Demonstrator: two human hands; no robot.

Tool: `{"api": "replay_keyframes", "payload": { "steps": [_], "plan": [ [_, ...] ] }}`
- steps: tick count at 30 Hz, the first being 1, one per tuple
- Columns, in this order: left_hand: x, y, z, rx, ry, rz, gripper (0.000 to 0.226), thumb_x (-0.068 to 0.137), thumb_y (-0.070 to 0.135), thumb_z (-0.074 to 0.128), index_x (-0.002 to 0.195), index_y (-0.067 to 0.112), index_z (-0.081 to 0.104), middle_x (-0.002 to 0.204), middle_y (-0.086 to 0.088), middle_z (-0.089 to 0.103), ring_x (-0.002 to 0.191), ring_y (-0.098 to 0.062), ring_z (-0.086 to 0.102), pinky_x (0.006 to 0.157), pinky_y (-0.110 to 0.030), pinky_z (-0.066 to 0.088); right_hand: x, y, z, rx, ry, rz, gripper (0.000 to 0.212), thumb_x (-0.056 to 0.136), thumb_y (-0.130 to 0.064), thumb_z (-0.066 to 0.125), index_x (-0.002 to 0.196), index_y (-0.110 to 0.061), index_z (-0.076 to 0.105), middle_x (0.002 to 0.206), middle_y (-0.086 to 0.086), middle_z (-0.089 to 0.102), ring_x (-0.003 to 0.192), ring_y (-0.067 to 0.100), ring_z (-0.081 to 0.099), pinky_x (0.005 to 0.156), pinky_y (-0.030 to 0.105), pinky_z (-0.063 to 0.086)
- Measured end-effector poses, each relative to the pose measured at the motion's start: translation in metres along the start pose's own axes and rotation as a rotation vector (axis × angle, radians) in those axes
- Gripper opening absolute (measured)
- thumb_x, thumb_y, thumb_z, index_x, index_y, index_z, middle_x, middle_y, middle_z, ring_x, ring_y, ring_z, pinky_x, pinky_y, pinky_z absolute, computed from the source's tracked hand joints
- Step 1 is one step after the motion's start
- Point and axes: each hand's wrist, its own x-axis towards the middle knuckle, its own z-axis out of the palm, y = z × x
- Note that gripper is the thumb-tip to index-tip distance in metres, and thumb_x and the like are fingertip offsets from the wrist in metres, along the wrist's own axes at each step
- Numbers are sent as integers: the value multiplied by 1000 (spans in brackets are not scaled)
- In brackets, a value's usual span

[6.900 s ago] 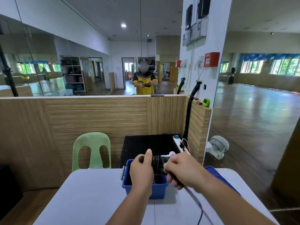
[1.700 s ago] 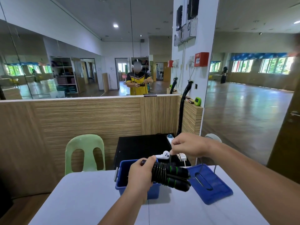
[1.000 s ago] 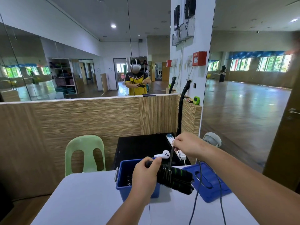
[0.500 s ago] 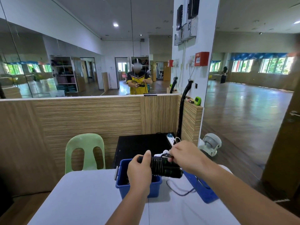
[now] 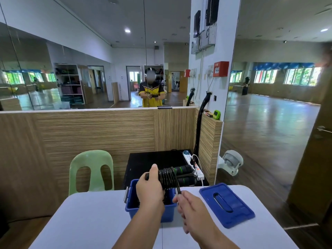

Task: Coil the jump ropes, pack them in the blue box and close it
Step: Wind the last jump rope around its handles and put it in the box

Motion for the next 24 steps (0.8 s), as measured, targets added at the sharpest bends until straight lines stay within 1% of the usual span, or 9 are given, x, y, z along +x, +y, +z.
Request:
{"api": "replay_keyframes", "payload": {
  "steps": [5,8,11,13,15,17,19,21,24],
  "plan": [
    [-7,6,-4,12,-38,-68,40,96,47,63,76,13,55,62,-6,50,47,-18,43,40,-26,33,5,20,-8,3,-60,-23,35,111,-26,38,99,-6,64,61,-7,42,51,10,37,49,32,39],
    [-8,9,-7,-19,-105,-129,37,97,47,62,83,13,58,62,-5,51,42,-15,40,37,-25,32,11,20,-18,14,-156,14,36,111,-30,39,90,-7,58,68,0,47,57,14,42,59,36,46],
    [-10,10,-11,-79,-168,-188,35,98,45,62,86,13,55,55,-3,48,37,-11,36,33,-23,27,22,19,-34,-21,-275,69,43,108,-45,40,81,-14,53,73,5,51,61,18,49,69,39,52],
    [-12,13,-12,-96,-216,-212,33,99,43,62,88,13,55,55,-3,48,36,-11,35,32,-21,26,29,17,-45,-59,-370,101,48,105,-52,42,71,-20,47,66,2,46,56,18,46,70,40,55],
    [-15,15,-14,-82,-260,-223,31,98,42,63,87,14,55,53,-2,46,37,-12,33,33,-20,25,36,11,-58,-161,-419,106,49,103,-53,48,66,-21,44,61,-1,39,53,15,38,67,36,56],
    [-19,16,-17,-62,-295,-226,31,97,41,65,84,15,55,52,-1,44,39,-12,32,35,-19,23,44,0,-73,-248,-436,113,39,98,-41,59,68,-17,49,61,1,40,56,16,35,63,33,51],
    [-23,15,-20,-31,-324,-197,31,95,38,67,76,17,56,51,1,45,40,-12,36,39,-20,25,53,-15,-86,-301,-468,126,15,88,-14,56,74,-15,59,63,1,47,58,15,40,60,31,46],
    [-29,15,-21,20,-356,-137,32,95,34,67,70,17,58,49,2,47,39,-11,39,40,-21,26,64,-33,-94,-412,-508,129,21,89,-3,52,75,-15,63,65,0,53,56,11,45,56,28,42],
    [-31,14,-22,102,-380,-36,31,97,30,65,71,14,61,53,1,49,37,-9,42,34,-20,30,76,-68,-97,-508,-587,129,33,92,-13,58,61,-23,53,55,-6,43,48,9,38,46,23,35]
  ]
}}
